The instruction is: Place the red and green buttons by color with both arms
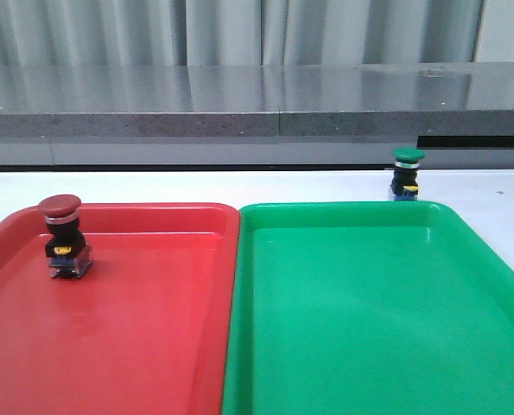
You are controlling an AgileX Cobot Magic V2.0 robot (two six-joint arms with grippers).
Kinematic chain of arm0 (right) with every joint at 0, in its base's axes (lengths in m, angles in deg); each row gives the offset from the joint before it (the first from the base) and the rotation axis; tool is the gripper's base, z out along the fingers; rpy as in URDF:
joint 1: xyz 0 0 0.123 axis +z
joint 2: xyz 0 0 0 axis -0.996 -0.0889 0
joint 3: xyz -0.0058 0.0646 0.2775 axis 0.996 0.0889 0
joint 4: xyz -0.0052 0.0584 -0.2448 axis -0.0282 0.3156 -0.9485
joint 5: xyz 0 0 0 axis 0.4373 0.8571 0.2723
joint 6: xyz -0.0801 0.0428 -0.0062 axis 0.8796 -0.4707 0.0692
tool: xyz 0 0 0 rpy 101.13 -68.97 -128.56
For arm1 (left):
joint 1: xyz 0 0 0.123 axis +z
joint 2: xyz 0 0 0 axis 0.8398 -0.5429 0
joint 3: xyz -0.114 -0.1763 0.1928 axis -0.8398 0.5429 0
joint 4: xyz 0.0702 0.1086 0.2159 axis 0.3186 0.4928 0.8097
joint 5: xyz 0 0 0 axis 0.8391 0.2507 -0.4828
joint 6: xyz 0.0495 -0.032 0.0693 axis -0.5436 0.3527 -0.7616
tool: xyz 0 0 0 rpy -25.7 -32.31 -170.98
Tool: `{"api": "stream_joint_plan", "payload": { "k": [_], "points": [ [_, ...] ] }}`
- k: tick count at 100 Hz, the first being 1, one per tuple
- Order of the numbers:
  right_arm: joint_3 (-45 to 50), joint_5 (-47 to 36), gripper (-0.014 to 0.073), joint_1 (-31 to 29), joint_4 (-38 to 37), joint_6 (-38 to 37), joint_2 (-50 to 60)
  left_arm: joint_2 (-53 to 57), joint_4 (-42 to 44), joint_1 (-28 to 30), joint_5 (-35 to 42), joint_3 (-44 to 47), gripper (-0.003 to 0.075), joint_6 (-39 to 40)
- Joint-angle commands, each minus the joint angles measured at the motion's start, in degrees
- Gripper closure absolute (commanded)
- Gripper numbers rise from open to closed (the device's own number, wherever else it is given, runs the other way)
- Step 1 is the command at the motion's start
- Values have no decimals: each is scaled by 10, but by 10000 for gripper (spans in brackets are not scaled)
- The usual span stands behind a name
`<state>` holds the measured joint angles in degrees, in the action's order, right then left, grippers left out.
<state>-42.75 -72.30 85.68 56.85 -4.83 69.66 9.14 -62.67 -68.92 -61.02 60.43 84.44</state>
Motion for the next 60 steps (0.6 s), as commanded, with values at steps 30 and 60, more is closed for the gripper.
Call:
{"api": "stream_joint_plan", "payload": {
  "k": [30,60],
  "points": [
    [-9,-50,661,-3,0,8,9,-1,-2,0,44,-16,739,4],
    [-9,-50,661,-3,0,8,9,-1,-2,0,44,-16,739,4]
  ]
}}
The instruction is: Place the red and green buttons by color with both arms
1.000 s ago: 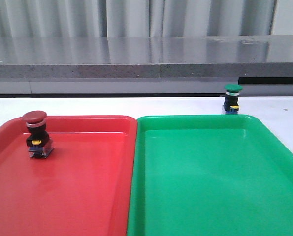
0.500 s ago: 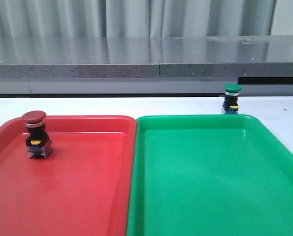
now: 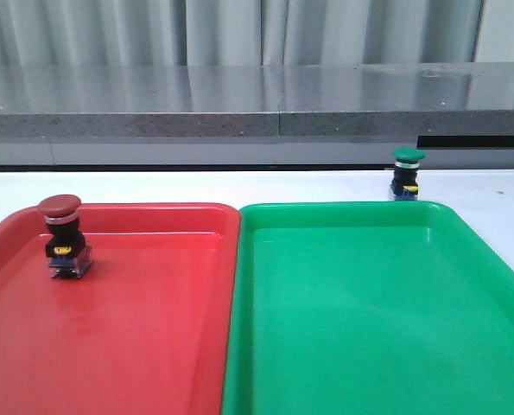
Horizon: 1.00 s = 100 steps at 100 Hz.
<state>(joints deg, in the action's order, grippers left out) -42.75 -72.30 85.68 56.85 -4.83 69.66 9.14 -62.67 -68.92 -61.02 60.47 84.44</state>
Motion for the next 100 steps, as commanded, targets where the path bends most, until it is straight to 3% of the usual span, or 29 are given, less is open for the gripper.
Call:
{"api": "stream_joint_plan", "payload": {
  "k": [1,24,44,100],
  "points": [
    [-9,-50,661,-3,0,8,9,-1,-2,0,44,-16,739,4],
    [-9,-50,661,-3,0,8,9,-1,-1,0,44,-16,739,4],
    [-9,-50,661,-3,0,8,9,20,53,0,42,-10,739,3],
    [-9,-50,661,-3,0,8,9,259,100,15,43,157,739,3]
  ]
}}
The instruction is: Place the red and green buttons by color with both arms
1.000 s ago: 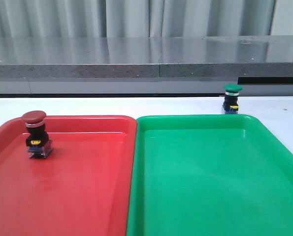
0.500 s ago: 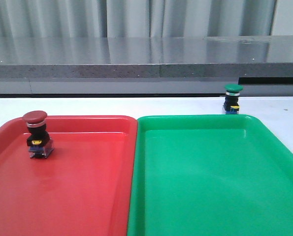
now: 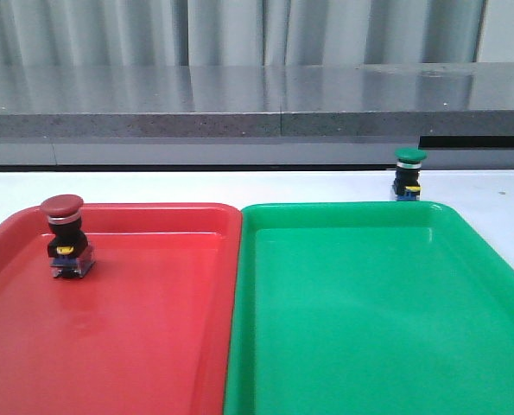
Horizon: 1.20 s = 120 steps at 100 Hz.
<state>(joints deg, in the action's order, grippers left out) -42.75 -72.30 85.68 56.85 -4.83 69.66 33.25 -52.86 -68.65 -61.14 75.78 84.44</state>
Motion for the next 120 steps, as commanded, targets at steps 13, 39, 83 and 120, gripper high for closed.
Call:
{"api": "stream_joint_plan", "payload": {
  "k": [13,39,83,120],
  "points": [
    [-9,-50,661,-3,0,8,9,37,2,49,52,31,739,3],
    [-9,-50,661,-3,0,8,9,37,2,86,92,72,739,3],
    [-9,-50,661,-3,0,8,9,37,-7,86,133,95,739,3],
    [-9,-50,661,-3,0,8,9,37,-7,86,133,95,739,3]
  ]
}}
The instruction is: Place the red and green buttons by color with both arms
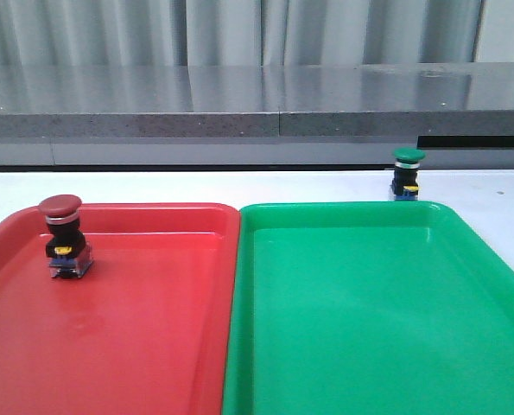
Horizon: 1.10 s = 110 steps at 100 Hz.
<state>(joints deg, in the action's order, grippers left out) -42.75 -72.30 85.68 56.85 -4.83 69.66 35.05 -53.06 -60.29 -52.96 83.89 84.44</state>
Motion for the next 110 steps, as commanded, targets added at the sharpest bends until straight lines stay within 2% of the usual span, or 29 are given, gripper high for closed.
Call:
{"api": "stream_joint_plan", "payload": {
  "k": [1,70,84,94,110],
  "points": [
    [-9,-50,661,-3,0,8,9,19,-5,3,51,14,739,3],
    [-9,-69,661,-3,0,8,9,19,-5,3,51,14,739,3],
    [-25,-67,661,-3,38,-15,8,19,-5,3,51,14,739,3],
    [-58,-39,661,-3,65,-16,6,19,-5,3,51,14,739,3],
    [-140,68,661,-3,68,-16,-38,19,-5,3,51,14,739,3]
  ]
}}
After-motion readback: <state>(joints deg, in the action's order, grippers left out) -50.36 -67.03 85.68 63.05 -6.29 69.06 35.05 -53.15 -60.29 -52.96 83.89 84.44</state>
